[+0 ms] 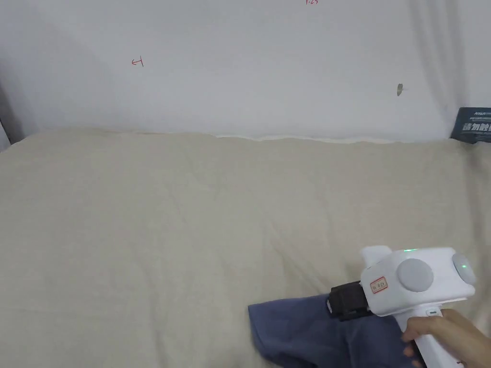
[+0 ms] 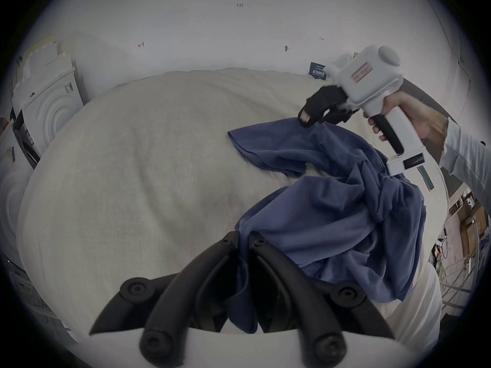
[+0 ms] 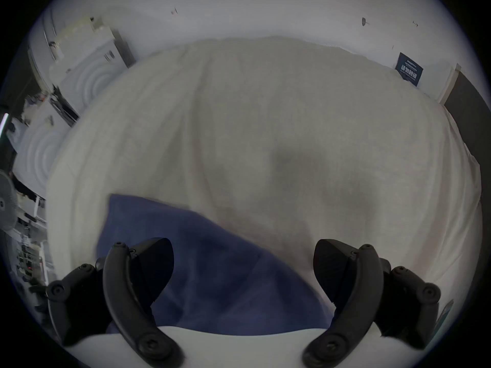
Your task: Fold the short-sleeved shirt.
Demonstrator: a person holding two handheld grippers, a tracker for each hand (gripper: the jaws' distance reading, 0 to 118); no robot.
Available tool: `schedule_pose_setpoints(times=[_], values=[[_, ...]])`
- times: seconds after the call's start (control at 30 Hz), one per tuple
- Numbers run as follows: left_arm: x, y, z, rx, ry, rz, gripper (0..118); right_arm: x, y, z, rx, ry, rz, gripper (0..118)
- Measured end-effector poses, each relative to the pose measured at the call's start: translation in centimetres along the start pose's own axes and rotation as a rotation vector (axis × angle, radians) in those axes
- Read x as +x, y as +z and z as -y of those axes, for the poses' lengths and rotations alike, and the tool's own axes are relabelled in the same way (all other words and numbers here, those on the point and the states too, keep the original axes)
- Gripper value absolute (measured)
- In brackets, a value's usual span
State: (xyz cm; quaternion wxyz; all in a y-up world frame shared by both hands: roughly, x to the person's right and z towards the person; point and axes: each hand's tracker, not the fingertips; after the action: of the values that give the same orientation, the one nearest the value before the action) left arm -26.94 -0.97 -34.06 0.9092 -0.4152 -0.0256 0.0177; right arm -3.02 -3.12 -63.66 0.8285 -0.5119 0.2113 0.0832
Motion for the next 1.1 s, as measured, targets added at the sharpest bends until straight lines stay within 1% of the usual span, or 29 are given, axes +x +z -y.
schedule_pose_setpoints(times=[0.03, 0.07, 0.1, 0.13, 0.17, 0.23, 0.27, 0.3, 0.33, 0.37, 0.4, 0.43, 0.47, 0.53, 0.57, 0.6, 0.67, 0.73, 0.77, 0.8, 0.93, 0.97, 1.0, 1.1], values=[[0.0, -0.1, 0.0, -0.005, 0.001, 0.0, 7, -0.1, -0.6, 0.2, -0.011, 0.001, 0.024, 107], [-0.1, -0.3, 0.2, -0.008, 0.003, 0.0, 7, -0.2, -1.1, 0.4, -0.029, 0.011, 0.011, 107], [-0.3, -0.4, 0.3, -0.01, 0.007, 0.002, 7, -0.5, -1.3, 0.8, -0.024, 0.052, 0.028, 106], [-0.4, -0.5, 0.3, -0.021, 0.013, 0.005, 7, -0.7, -0.9, 0.9, 0.01, 0.077, 0.056, 105], [-0.5, -0.4, 0.4, -0.025, 0.017, 0.008, 7, -1.0, -0.6, 0.7, 0.011, 0.072, 0.066, 101], [-0.4, -0.4, 0.4, -0.022, 0.024, 0.01, 7, -1.2, 0.1, 0.6, 0.019, 0.079, 0.086, 78], [-0.4, -0.3, 0.4, -0.027, 0.02, 0.008, 7, -1.2, 0.5, 0.8, 0.032, 0.093, 0.099, 62], [-0.2, -0.3, 0.4, -0.022, 0.015, -0.001, 7, -1.4, 0.9, 0.8, 0.05, 0.108, 0.12, 29], [0.0, -0.2, 0.3, -0.025, 0.014, -0.001, 7, -1.5, 1.3, 0.9, 0.06, 0.138, 0.16, 5], [0.1, -0.2, 0.3, -0.027, 0.013, -0.001, 7, -1.4, 1.5, 1.0, 0.065, 0.162, 0.186, 5], [0.2, -0.1, 0.3, -0.023, 0.009, -0.003, 7, -1.3, 2.0, 1.1, 0.052, 0.142, 0.149, 5], [0.2, 0.0, 0.2, -0.023, 0.006, -0.006, 7, -0.9, 2.3, 1.2, 0.02, 0.14, 0.089, 5], [0.0, 0.0, 0.3, -0.024, 0.005, -0.007, 7, -0.7, 2.7, 1.3, 0.018, 0.128, 0.096, 5], [-0.1, 0.3, 0.1, -0.019, 0.007, -0.013, 7, -0.8, 4.2, 1.7, 0.054, 0.145, 0.135, 5], [-0.1, 0.4, 0.0, -0.022, 0.012, -0.015, 7, -0.6, 5.0, 1.7, 0.071, 0.141, 0.145, 5], [-0.2, 0.9, -0.2, -0.015, 0.014, -0.011, 7, 0.0, 6.2, 1.7, 0.091, 0.124, 0.14, 5], [-0.2, 1.7, -0.5, -0.01, 0.025, -0.015, 7, 0.6, 8.7, 1.7, 0.129, 0.06, 0.097, 5], [0.2, 3.1, -1.1, 0.0, 0.001, -0.055, 7, 1.4, 11.5, 1.7, 0.191, 0.024, 0.099, 5], [0.4, 3.8, -1.3, 0.027, -0.021, -0.08, 7, 1.9, 13.3, 1.8, 0.215, 0.019, 0.097, 5], [0.4, 4.8, -1.7, 0.058, -0.028, -0.097, 7, 1.5, 15.7, 2.3, 0.253, 0.001, 0.102, 5], [-0.8, 8.6, -3.6, 0.136, 0.056, -0.087, 7, 3.2, 23.2, 3.1, 0.358, -0.092, 0.082, 5], [-1.1, 9.6, -4.1, 0.145, 0.046, -0.09, 7, 3.6, 25.5, 3.5, 0.392, -0.102, 0.083, 5], [-1.5, 11.0, -4.7, 0.182, 0.04, -0.123, 7, 4.0, 27.9, 3.9, 0.437, -0.118, 0.099, 5], [-2.3, 15.0, -6.6, 0.256, -0.006, -0.212, 7, 5.0, 34.1, 4.8, 0.518, -0.123, 0.16, 5]])
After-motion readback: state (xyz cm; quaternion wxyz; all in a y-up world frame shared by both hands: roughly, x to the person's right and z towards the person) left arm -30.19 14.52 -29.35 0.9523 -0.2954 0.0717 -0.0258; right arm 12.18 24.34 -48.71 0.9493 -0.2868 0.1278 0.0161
